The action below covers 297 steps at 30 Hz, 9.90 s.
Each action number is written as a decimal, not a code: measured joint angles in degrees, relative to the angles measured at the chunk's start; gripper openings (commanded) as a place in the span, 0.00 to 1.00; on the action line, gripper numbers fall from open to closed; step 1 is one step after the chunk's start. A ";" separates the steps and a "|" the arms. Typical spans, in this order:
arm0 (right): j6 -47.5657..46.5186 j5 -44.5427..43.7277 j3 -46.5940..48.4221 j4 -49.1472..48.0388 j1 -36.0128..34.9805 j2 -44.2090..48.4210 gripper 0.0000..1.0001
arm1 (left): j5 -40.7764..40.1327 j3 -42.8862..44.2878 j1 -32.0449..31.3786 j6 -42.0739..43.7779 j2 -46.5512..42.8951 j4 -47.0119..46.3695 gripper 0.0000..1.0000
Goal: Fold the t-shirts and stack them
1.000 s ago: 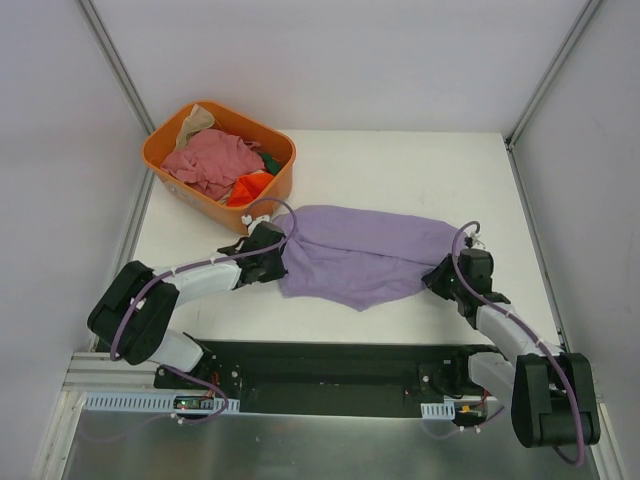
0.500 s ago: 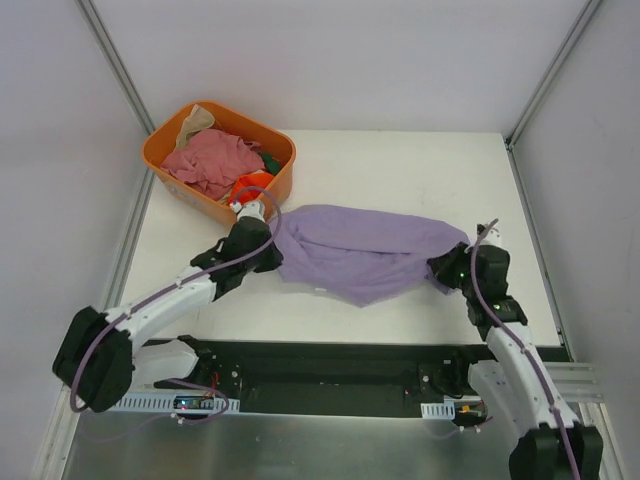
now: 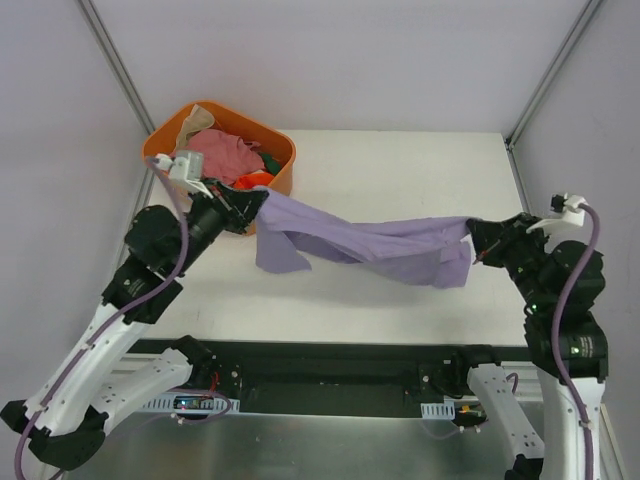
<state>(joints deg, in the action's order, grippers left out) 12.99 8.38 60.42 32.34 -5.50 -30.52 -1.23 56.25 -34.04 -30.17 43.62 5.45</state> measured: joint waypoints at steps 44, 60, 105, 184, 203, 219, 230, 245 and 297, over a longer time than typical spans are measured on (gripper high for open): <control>-18.62 -15.37 65.85 -5.79 15.78 -49.40 0.00 | 17.81 85.42 10.88 8.41 66.95 0.79 0.00; -9.46 -3.26 -13.49 2.71 16.41 -8.26 0.01 | 20.98 -1.16 11.54 9.73 37.07 -3.98 0.00; -8.13 7.58 -20.83 4.85 8.57 -13.49 0.96 | 0.35 -9.05 7.91 -2.27 24.11 9.22 0.99; -10.82 1.20 11.15 -9.20 -12.17 -71.52 0.97 | 5.42 -16.02 13.16 -7.91 29.33 5.20 0.99; -0.74 7.74 -10.84 -12.39 20.28 -59.25 0.96 | 7.72 3.91 6.97 -6.60 55.25 6.03 0.99; -3.34 1.01 -20.63 -4.17 26.77 -38.49 0.96 | 1.07 54.10 6.21 9.11 86.31 15.13 0.99; -13.46 -9.66 3.23 -3.54 6.47 -55.93 0.88 | -0.72 41.35 4.98 9.53 73.50 21.75 0.99; -19.56 -15.17 28.46 3.13 6.19 -87.14 0.61 | 1.14 17.25 2.62 4.17 64.46 10.86 0.99; -8.63 -1.57 3.93 1.62 13.86 -65.90 0.96 | 7.41 30.67 3.72 3.82 73.13 11.41 0.99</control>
<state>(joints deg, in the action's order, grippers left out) 4.36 6.81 64.36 33.95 8.36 -96.42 6.17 86.91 -30.33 -26.35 116.75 16.86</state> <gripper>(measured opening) 0.967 0.990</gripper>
